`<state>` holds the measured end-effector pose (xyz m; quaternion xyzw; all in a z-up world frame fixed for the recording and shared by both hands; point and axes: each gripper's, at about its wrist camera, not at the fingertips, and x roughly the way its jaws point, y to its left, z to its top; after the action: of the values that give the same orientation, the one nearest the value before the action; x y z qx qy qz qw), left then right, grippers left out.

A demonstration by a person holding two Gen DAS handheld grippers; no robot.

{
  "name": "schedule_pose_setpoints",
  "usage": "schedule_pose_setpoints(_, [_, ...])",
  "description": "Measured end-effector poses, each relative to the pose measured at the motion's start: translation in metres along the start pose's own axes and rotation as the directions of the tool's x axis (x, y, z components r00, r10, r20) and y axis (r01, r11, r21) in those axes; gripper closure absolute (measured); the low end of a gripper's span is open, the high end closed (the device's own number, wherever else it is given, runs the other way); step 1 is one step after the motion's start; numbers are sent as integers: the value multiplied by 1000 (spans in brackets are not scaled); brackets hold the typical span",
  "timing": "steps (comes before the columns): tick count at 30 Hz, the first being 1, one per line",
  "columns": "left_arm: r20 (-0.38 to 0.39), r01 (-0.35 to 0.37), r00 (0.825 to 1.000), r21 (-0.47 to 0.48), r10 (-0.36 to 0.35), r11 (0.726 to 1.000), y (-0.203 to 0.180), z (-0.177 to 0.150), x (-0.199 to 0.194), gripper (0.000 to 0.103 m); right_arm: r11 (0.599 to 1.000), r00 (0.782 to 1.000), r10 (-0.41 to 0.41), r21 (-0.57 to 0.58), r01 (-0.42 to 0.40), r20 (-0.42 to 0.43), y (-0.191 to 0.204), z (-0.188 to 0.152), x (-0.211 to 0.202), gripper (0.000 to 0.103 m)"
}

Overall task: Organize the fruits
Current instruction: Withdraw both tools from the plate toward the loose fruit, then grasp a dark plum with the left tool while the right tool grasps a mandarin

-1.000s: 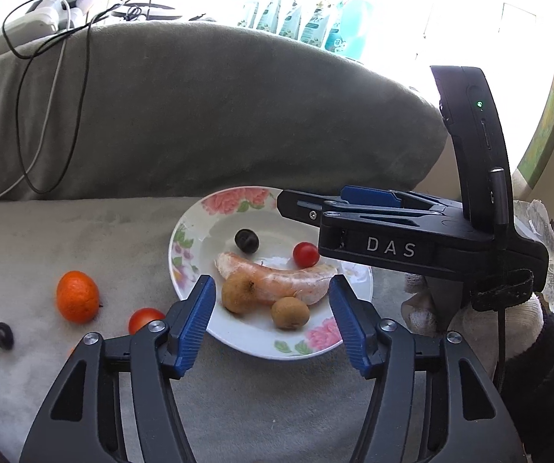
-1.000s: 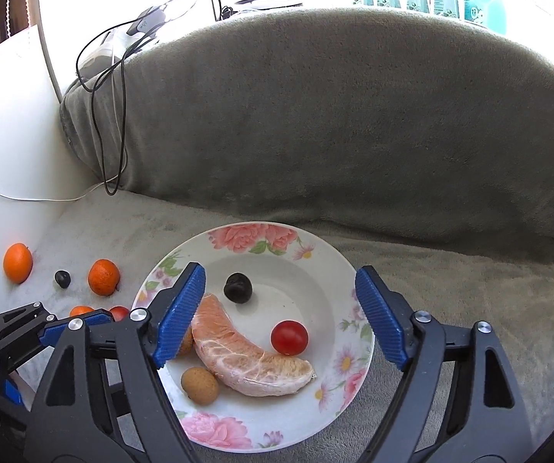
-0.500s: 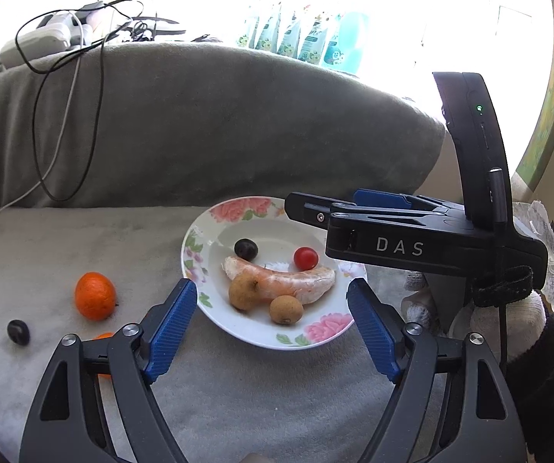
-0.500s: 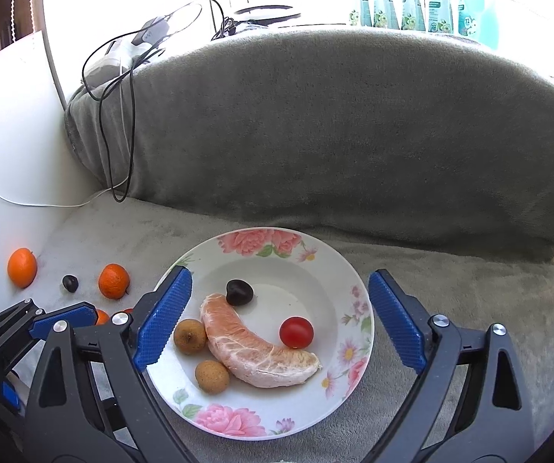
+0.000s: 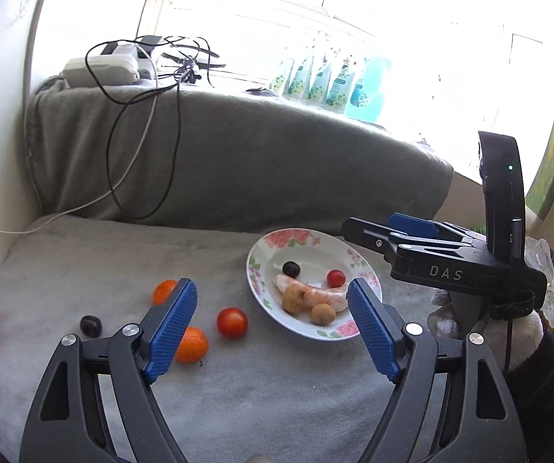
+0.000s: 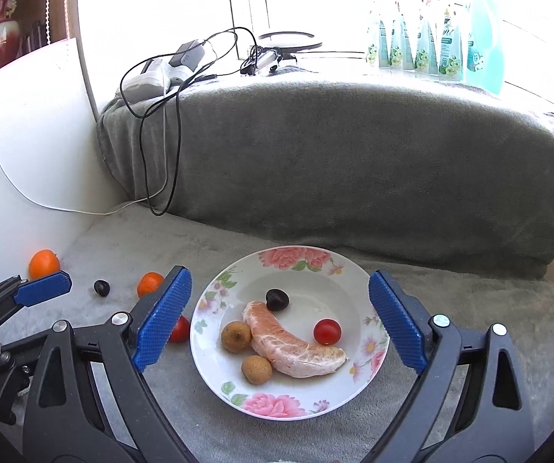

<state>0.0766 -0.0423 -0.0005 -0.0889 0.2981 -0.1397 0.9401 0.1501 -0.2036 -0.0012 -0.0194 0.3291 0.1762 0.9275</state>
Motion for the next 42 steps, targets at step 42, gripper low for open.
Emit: schedule_pose_setpoints(42, [-119, -243, 967, -148, 227, 959, 147, -29, -12, 51, 971, 964, 193, -105, -214, -181, 108, -42, 44, 31])
